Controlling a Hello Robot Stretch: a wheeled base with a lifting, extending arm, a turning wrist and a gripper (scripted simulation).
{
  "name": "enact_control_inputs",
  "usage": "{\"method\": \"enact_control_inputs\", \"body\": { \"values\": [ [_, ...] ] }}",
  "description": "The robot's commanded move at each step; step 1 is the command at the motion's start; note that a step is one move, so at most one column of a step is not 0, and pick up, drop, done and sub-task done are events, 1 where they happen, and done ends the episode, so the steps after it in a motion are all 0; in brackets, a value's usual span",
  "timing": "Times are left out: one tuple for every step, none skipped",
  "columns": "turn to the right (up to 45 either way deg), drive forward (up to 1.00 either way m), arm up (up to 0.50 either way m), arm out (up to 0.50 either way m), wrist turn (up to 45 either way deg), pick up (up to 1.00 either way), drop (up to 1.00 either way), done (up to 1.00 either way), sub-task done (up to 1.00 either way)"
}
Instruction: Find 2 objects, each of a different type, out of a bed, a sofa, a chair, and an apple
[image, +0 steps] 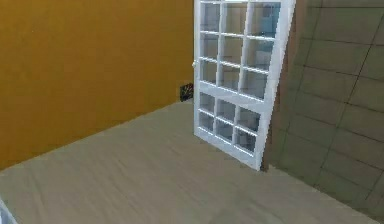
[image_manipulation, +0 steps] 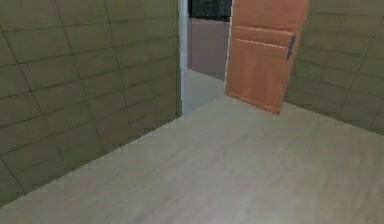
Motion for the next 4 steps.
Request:
{"method": "enact_control_inputs", "body": {
  "values": [
    [0.0, 0.45, 0.00, 0.00, 0.0, 0.00, 0.00, 0.00, 0.00],
    [-42.0, 0.00, 0.00, 0.00, 0.0, 0.00, 0.00, 0.00, 0.00],
    [0.0, 0.85, 0.00, 0.00, 0.0, 0.00, 0.00, 0.00, 0.00],
    [-45.0, 0.00, 0.00, 0.00, 0.0, 0.00, 0.00, 0.00, 0.00]
  ]
}}
